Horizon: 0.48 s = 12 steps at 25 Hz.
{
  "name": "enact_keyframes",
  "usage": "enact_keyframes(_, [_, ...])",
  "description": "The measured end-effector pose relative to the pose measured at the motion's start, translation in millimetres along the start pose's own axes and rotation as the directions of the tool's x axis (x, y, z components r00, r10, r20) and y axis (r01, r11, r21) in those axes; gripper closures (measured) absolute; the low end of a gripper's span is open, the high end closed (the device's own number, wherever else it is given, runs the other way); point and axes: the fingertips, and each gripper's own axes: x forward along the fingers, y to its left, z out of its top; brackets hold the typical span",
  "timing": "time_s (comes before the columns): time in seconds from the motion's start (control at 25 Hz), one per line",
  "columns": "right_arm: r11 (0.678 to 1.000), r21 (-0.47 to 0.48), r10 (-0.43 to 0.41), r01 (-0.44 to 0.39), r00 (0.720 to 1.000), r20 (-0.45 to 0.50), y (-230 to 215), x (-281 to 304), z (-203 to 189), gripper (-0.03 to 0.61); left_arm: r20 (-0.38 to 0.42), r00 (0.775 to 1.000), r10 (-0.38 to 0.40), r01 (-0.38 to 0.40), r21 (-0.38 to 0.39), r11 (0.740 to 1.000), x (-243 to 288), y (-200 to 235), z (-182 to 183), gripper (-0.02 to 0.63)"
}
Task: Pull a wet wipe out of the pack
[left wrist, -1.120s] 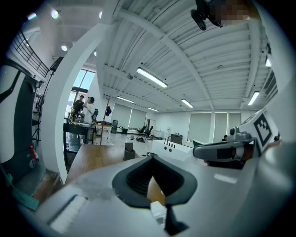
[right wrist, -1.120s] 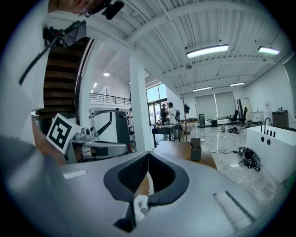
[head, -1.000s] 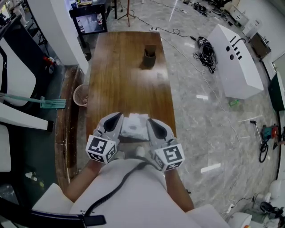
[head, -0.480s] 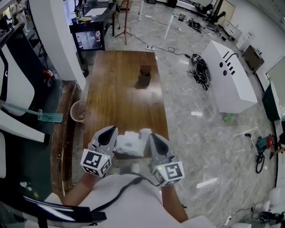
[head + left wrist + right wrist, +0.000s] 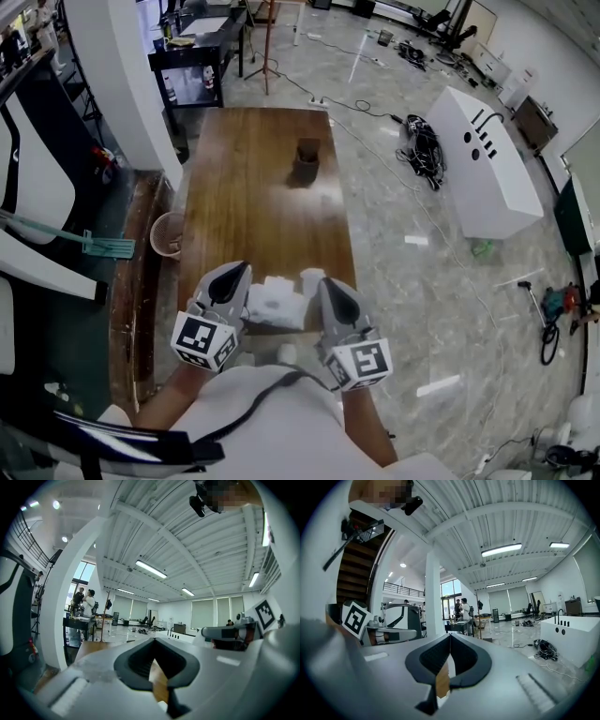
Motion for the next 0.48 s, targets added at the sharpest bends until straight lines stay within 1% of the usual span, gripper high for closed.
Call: enact_keyframes(0.48, [1.000, -0.003, 0.017, -0.017, 1.000, -0.010, 1.1, 6.7, -4.7, 0.569, -0.026, 1.000, 0.007, -0.007, -0.016, 1.000, 0.3, 3.1, -10.8, 0.609])
